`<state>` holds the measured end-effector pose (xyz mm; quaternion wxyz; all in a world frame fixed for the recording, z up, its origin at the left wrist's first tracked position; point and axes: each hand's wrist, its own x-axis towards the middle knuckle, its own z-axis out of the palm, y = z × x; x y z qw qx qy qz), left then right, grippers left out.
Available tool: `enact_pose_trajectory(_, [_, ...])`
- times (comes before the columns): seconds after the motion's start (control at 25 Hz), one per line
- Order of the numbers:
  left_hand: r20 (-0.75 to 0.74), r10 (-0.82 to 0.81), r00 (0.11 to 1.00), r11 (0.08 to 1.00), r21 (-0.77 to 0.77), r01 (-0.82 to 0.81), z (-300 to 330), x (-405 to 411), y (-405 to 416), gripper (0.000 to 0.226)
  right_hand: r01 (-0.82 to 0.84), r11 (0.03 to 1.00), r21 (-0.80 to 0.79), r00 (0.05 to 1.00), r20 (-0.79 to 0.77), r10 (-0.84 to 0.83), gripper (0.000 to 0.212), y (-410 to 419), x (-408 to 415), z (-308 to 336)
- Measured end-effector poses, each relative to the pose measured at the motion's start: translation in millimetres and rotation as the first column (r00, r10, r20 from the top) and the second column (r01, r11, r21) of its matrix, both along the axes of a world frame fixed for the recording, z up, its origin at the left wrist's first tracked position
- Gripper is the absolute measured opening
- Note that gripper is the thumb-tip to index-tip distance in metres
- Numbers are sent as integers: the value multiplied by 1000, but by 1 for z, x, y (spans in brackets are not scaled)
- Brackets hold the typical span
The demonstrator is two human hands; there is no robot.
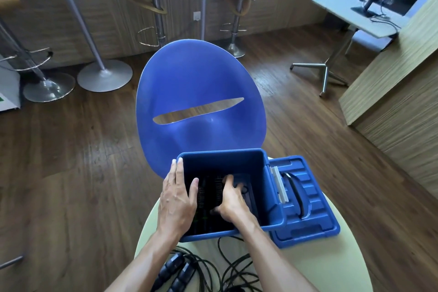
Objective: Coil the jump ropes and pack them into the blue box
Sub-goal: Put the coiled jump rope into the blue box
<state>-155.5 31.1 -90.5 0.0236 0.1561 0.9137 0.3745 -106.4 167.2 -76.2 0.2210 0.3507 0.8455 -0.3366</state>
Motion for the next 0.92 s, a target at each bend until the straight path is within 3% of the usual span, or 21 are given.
enact_pose_trajectory(0.12, [-10,-8,1000,1000,-7,8,0,-1,1,65,-4,1000,-29,1000,-22,3,92,3,0,-1])
enact_pose_trajectory(0.32, [-18,-46,999,980,-194,42,10,0,-3,66,-40,999,-16,982,-186,36,66,1,26,31])
enact_pose_trajectory(0.44, [-123,-158,980,943,-314,113,28,13,-11,66,-11,998,55,936,-351,29,61,-7,53,45])
enact_pose_trajectory(0.56, [-203,-316,927,905,-357,231,43,41,-20,63,48,992,118,885,-465,12,65,-22,84,50])
enact_pose_trajectory(0.76, [-233,-456,859,869,-325,373,56,92,-38,51,93,987,131,884,-466,-22,65,-48,139,67])
enact_pose_trajectory(0.92, [-257,-647,718,753,-364,548,43,118,-75,45,188,971,149,860,-502,-89,61,-72,192,58])
